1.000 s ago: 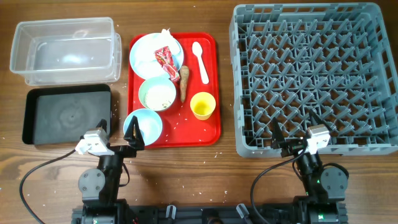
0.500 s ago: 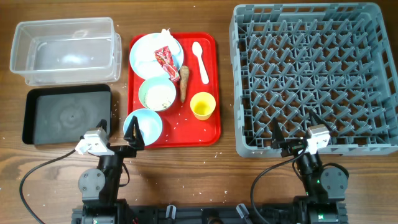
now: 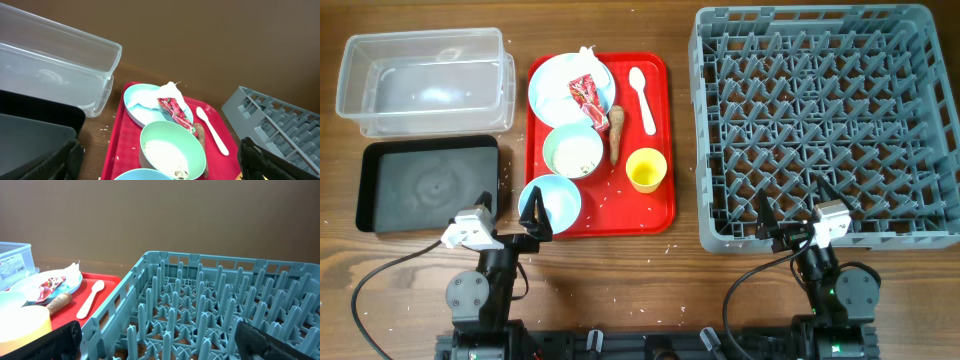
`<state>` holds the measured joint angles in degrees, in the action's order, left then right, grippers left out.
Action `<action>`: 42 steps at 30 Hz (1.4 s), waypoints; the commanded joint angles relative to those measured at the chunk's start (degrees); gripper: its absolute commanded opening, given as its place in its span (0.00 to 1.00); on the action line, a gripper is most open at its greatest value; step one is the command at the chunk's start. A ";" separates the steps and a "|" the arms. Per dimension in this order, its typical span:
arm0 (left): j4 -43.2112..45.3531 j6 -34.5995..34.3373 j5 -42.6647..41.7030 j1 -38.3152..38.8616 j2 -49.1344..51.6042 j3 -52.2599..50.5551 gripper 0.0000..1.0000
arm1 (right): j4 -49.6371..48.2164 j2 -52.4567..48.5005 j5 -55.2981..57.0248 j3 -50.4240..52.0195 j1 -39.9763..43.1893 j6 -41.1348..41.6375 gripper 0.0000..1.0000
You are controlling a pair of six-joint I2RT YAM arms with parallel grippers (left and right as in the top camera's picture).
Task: Sort waste into correct bins and load items into the dishwasher rack
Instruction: 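Move the left gripper toward the napkin and red wrapper on the plate, then grasp the white napkin and red wrapper with the left gripper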
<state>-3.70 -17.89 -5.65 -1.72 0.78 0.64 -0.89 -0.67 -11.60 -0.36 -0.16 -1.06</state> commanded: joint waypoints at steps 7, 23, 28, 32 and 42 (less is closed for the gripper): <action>-0.13 0.94 0.55 -0.04 -0.61 -0.31 1.00 | -0.96 0.24 -1.33 0.04 0.20 1.22 1.00; 4.96 4.26 -4.83 -0.04 8.37 11.26 1.00 | -2.95 -1.20 -3.32 -12.13 0.20 0.87 1.00; 1.11 5.51 -5.68 -0.04 22.56 22.40 1.00 | 2.71 -8.31 -3.34 -21.55 0.20 -0.81 1.00; -6.36 8.96 -7.82 0.00 34.73 34.07 1.00 | 9.05 -15.50 -3.37 -29.86 0.20 -1.99 1.00; -30.10 15.04 -7.82 1.75 67.01 68.28 1.00 | 31.95 -38.21 -2.03 -53.75 0.20 -3.37 1.00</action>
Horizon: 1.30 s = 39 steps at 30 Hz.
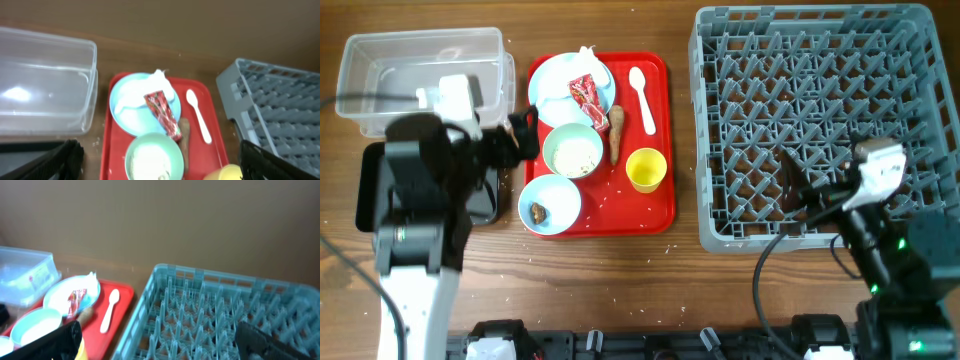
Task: Sort waste into correct bins and load items into the dishwasher rack
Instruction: 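Grasp the white napkin and red wrapper with the left gripper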
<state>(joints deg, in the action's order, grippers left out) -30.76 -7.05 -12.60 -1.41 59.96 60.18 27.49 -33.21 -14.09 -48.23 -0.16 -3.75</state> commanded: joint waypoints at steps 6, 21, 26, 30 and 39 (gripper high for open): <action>-17.55 10.08 0.04 6.10 28.79 30.14 1.00 | 19.85 -19.50 0.44 -18.21 0.20 -0.57 1.00; -12.81 22.14 2.23 10.21 57.37 44.09 1.00 | 30.77 -36.24 -5.99 -21.62 0.20 -0.13 1.00; -9.07 23.39 4.33 10.21 65.46 44.09 0.99 | 31.98 -36.65 -5.97 -21.62 0.20 -0.13 1.00; -8.17 23.39 4.31 10.21 70.05 44.09 0.99 | 32.81 -36.65 -5.97 -21.62 0.20 -0.15 1.00; -7.52 23.34 4.33 10.21 75.95 44.09 0.23 | 32.81 -36.65 -5.97 -21.62 0.20 -0.13 0.98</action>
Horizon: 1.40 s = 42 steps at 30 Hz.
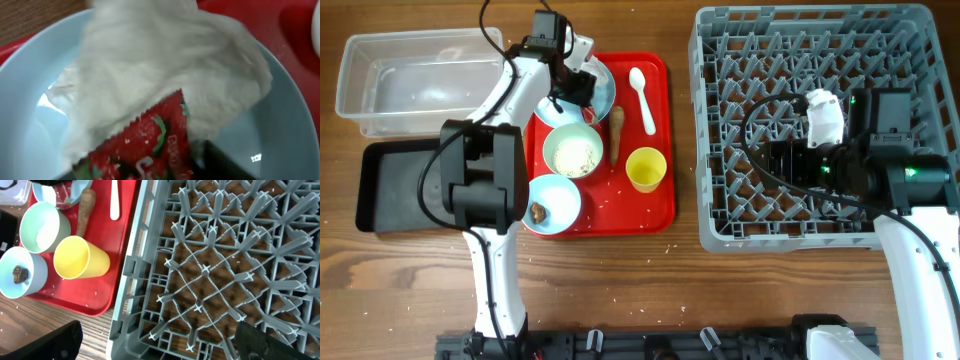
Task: Sort waste into correct bins and load items into the dishwasher rack
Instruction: 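Grasp the white napkin and red wrapper with the left gripper, then drop the napkin and wrapper into the clear plastic bin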
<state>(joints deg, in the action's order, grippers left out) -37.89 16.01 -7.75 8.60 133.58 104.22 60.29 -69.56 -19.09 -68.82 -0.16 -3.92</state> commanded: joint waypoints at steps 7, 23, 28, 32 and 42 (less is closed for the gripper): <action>-2.58 -10.10 0.13 0.00 -2.95 3.10 0.04 | -0.02 -0.31 -0.96 -1.03 0.20 0.07 0.95; -13.44 -27.43 7.43 -20.74 -18.47 8.31 0.04 | -1.01 -0.31 -0.96 -1.03 0.20 0.90 0.94; -13.92 -27.41 7.41 -24.24 -11.23 8.28 0.14 | -0.92 -0.31 -0.96 -1.03 0.20 1.14 0.93; -13.77 -27.39 7.41 -24.48 -9.14 8.28 1.00 | -1.07 -0.31 -0.96 -1.03 0.20 1.16 0.93; -19.02 -17.09 -6.88 -23.56 -18.86 9.07 0.99 | -1.44 -0.35 -0.96 -1.03 0.20 1.14 0.94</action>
<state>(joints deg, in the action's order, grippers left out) -54.85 -9.02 -3.97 -15.81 121.86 112.73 59.31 -69.56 -19.07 -68.82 -0.16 -3.66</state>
